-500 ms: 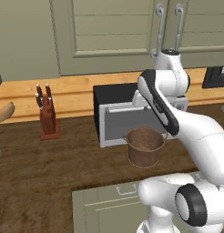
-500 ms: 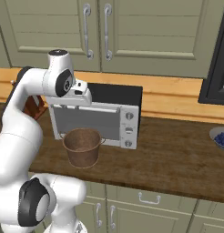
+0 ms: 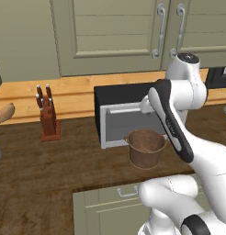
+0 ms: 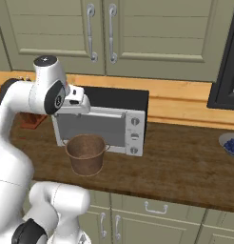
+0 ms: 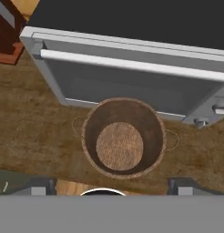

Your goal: Open the cabinet, pick up the bread from the cabinet and place it in the basket. Then move the basket to the dining counter.

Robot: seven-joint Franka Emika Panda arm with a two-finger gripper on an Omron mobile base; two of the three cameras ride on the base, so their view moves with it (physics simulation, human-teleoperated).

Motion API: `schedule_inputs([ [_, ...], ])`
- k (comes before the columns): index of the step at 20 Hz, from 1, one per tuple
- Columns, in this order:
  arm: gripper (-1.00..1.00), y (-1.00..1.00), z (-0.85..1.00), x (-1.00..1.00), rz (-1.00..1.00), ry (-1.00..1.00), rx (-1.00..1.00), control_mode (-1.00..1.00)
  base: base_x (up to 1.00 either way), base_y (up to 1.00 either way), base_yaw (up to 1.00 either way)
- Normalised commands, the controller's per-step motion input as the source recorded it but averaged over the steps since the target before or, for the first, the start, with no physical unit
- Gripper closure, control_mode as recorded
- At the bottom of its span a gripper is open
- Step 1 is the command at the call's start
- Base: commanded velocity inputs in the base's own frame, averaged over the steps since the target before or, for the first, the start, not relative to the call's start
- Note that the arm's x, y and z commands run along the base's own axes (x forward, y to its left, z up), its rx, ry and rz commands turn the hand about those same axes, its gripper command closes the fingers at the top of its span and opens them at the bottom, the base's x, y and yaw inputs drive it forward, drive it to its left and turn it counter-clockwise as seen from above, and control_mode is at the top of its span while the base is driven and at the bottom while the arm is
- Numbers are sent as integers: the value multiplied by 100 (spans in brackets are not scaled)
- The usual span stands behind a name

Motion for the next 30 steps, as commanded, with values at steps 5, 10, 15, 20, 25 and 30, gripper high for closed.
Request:
schedule_inputs([
  [5, -100, -8, 68, -12, 8, -44, 1, -100, 0, 0, 0],
  [10, -100, 0, 86, 2, 6, -34, 0, -100, 0, 0, 0],
  [15, -100, -11, 85, 17, -4, -9, 0, -100, 0, 0, 0],
  [20, -100, -17, 60, 31, -19, 5, 0, -100, 0, 0, 0],
  [25, -100, -39, 38, 3, 1, 1, 10, -100, 0, 0, 0],
  [30, -100, -13, 33, 17, 1, 0, 5, -100, 0, 0, 0],
])
